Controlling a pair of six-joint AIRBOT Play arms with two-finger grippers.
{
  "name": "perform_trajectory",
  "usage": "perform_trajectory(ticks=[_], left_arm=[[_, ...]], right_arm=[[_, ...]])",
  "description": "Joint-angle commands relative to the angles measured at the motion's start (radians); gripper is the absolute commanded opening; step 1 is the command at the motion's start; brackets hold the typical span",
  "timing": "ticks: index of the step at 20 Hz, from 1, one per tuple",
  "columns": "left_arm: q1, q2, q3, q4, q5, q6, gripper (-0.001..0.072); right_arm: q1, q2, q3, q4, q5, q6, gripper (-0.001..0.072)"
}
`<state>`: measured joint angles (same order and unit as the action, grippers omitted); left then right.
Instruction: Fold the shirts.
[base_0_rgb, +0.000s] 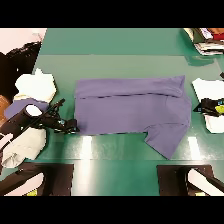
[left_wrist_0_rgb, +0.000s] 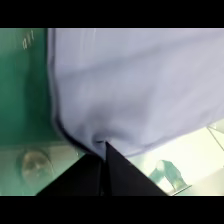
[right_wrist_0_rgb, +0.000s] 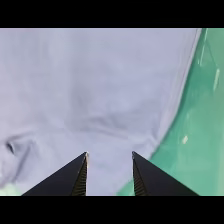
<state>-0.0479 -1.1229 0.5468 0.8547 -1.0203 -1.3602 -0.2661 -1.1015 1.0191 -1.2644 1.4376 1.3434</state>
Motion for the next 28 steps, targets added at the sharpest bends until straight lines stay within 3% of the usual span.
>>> perform_trajectory(ticks=[1, 3, 5, 6, 8, 11, 16, 19, 23, 26, 28], left_arm=[[-0.015, 0.002, 0.039, -0.017, 0.024, 0.003, 0.0023], [-0.015, 0.002, 0.09, -0.017, 0.003, 0.007, 0.0023], [-0.015, 0.002, 0.129, -0.018, -0.004, 0.007, 0.0023], [-0.015, 0.002, 0.142, -0.017, -0.002, 0.007, 0.0023], [-0.015, 0.002, 0.153, -0.017, 0.0, 0.007, 0.0023], [-0.015, 0.002, 0.153, -0.017, 0.0, 0.007, 0.0023], [-0.015, 0.003, 0.153, 0.031, -0.045, 0.006, 0.0022], [-0.015, 0.061, 0.151, 0.208, -0.156, -0.032, 0.0022], [-0.015, 0.256, 0.071, 0.387, -0.286, -0.1, 0.0022], [-0.015, 0.368, -0.001, 0.38, -0.378, -0.163, 0.0022], [-0.015, 0.391, 0.031, 0.336, -0.345, -0.163, 0.0022]], right_arm=[[-0.028, 0.002, -0.057, -0.048, 0.055, 0.0, 0.0326], [-0.085, 0.002, -0.162, -0.045, 0.048, -0.002, 0.0335], [-0.139, 0.002, -0.279, -0.034, 0.022, -0.002, 0.051], [-0.158, 0.002, -0.334, -0.013, -0.01, -0.014, 0.0508], [-0.171, 0.002, -0.418, 0.064, -0.077, -0.054, 0.0427], [-0.143, 0.002, -0.478, 0.141, -0.164, -0.071, 0.0424], [-0.058, 0.002, -0.475, 0.136, -0.177, -0.078, 0.0015], [-0.025, 0.06, -0.475, 0.062, -0.083, -0.079, 0.0014], [-0.018, 0.299, -0.475, -0.022, 0.06, -0.076, 0.0014], [-0.018, 0.471, -0.473, -0.014, 0.108, -0.035, 0.0013], [0.003, 0.511, -0.435, -0.011, 0.101, -0.023, 0.0013]])
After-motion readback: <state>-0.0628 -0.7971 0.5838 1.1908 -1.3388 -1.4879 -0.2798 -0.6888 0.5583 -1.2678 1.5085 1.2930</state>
